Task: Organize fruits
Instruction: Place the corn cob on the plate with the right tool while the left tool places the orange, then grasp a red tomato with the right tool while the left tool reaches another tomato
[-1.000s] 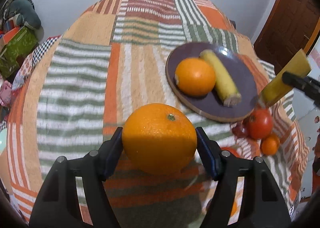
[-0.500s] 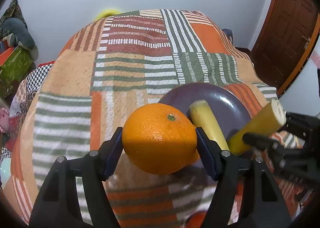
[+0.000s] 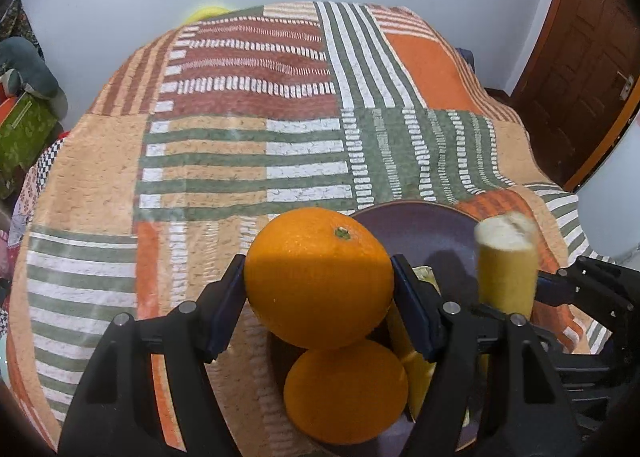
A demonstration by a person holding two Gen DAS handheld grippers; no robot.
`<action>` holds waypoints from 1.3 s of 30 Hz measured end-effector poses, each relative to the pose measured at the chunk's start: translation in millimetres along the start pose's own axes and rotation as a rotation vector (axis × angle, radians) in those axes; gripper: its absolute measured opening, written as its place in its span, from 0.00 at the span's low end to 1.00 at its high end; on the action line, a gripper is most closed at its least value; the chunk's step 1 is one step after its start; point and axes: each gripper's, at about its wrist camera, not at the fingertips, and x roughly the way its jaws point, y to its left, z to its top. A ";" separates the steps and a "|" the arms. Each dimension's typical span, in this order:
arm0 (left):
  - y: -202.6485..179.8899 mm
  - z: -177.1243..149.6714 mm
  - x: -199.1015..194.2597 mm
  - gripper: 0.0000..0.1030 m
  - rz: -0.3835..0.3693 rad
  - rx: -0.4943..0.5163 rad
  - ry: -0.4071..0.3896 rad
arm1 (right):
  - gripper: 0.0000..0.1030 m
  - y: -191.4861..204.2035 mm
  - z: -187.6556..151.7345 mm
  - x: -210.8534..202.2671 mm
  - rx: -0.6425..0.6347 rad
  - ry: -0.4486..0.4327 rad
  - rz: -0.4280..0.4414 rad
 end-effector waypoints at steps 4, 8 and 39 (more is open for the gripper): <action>-1.4 -2.1 8.3 0.68 -0.014 0.001 0.017 | 0.33 -6.1 -3.9 11.3 0.013 0.027 -0.005; -2.4 -4.2 8.9 0.68 -0.007 0.005 0.010 | 0.33 -10.8 -6.3 17.7 0.027 0.040 -0.010; -10.3 -60.8 -122.7 0.82 0.025 0.084 -0.118 | 0.53 28.4 -38.7 -73.8 -0.007 -0.079 -0.098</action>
